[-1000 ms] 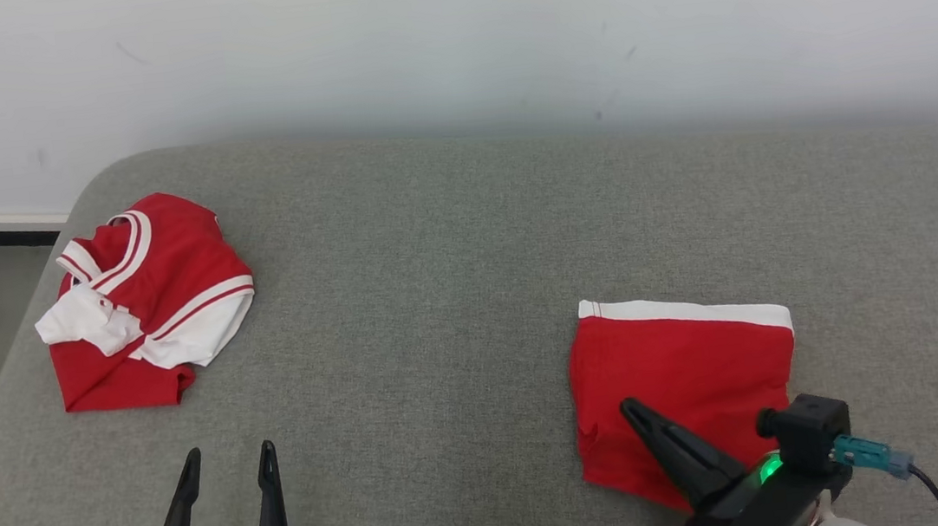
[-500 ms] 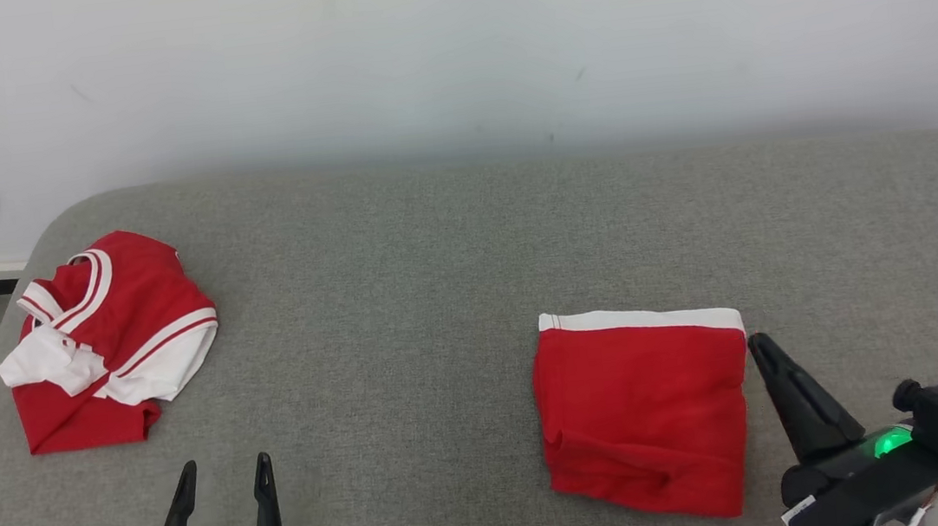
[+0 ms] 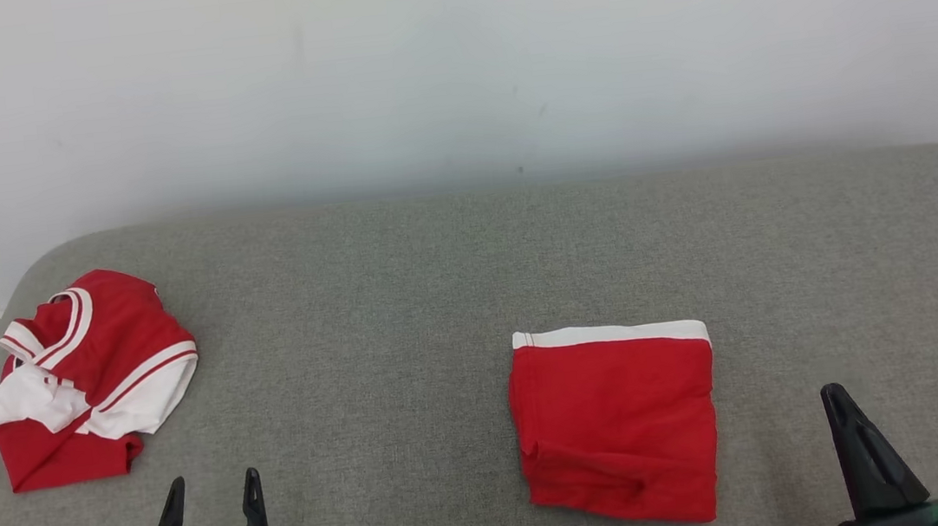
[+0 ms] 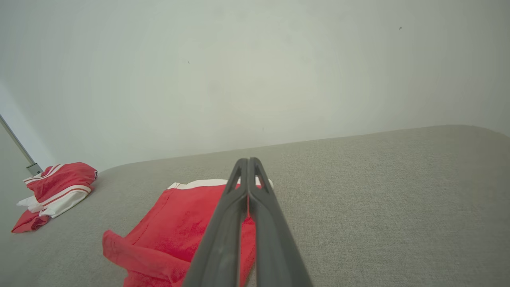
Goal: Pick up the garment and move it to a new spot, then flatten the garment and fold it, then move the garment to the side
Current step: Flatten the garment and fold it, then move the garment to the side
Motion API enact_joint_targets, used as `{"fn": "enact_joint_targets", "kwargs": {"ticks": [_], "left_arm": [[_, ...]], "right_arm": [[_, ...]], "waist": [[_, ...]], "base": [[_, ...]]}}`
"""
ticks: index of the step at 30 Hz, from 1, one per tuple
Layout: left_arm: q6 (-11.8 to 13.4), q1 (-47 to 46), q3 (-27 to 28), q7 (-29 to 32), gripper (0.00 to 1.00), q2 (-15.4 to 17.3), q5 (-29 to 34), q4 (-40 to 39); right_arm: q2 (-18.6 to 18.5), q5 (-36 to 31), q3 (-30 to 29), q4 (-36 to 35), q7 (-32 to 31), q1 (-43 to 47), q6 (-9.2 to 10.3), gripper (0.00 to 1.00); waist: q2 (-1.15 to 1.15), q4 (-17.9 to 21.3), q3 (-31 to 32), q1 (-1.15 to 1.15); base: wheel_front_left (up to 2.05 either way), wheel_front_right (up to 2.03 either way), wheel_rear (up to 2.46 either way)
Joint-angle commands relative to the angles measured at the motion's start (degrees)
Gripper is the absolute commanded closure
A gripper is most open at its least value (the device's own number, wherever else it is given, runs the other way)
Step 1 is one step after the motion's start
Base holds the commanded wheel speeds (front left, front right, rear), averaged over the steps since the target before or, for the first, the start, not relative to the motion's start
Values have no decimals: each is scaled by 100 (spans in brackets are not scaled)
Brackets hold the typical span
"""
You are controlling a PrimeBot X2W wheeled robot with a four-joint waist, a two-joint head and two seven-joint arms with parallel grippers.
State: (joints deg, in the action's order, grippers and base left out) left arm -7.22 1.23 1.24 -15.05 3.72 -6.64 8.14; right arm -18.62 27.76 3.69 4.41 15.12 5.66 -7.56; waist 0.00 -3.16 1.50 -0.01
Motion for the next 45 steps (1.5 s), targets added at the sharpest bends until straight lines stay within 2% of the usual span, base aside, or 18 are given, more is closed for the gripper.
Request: {"fn": "enact_joint_targets", "kwargs": {"ticks": [1, 2, 3, 4, 5, 6, 7, 26, 45], "left_arm": [[6, 78, 24, -18, 0, 39, 29, -21], [5, 100, 28, -18, 0, 45, 38, -32], [7, 129, 20, -18, 0, 39, 53, -52], [14, 157, 20, -18, 0, 37, 63, -70], [14, 180, 22, -18, 0, 36, 71, -94], [21, 202, 19, -18, 0, 33, 83, -116], [22, 225, 11, -18, 0, 31, 96, -141], [14, 609, 37, -18, 0, 52, 130, -401], [24, 562, -1, -18, 0, 24, 247, -357]], "right_arm": [[98, -138, -90, -51, 3, 126, 12, 100], [161, -199, -142, -52, 2, 190, 12, 100], [217, -240, -178, -23, 2, 253, 12, 85], [253, -319, -210, -39, 2, 282, 12, 58], [275, -392, -250, -43, 3, 304, 12, 50], [302, -462, -270, -22, 3, 342, 12, 9], [331, -528, -274, 6, 2, 378, 12, 0], [770, -1030, -819, 395, 2, 275, 12, 0], [752, -1267, -527, 466, 2, 102, 12, 0]], "waist": [[0, 44, 52, 1], [0, 55, 68, 1], [0, 66, 91, 1], [0, 76, 108, 1], [0, 87, 127, 1], [0, 93, 142, 1], [0, 97, 157, 1], [0, 22, 237, 1], [0, -19, 243, 1]], "base": [[0, 0, 0], [0, 0, 0], [0, 0, 0], [0, 0, 0], [0, 0, 0], [0, 0, 0], [0, 0, 0], [0, 0, 0], [0, 0, 0]]}}
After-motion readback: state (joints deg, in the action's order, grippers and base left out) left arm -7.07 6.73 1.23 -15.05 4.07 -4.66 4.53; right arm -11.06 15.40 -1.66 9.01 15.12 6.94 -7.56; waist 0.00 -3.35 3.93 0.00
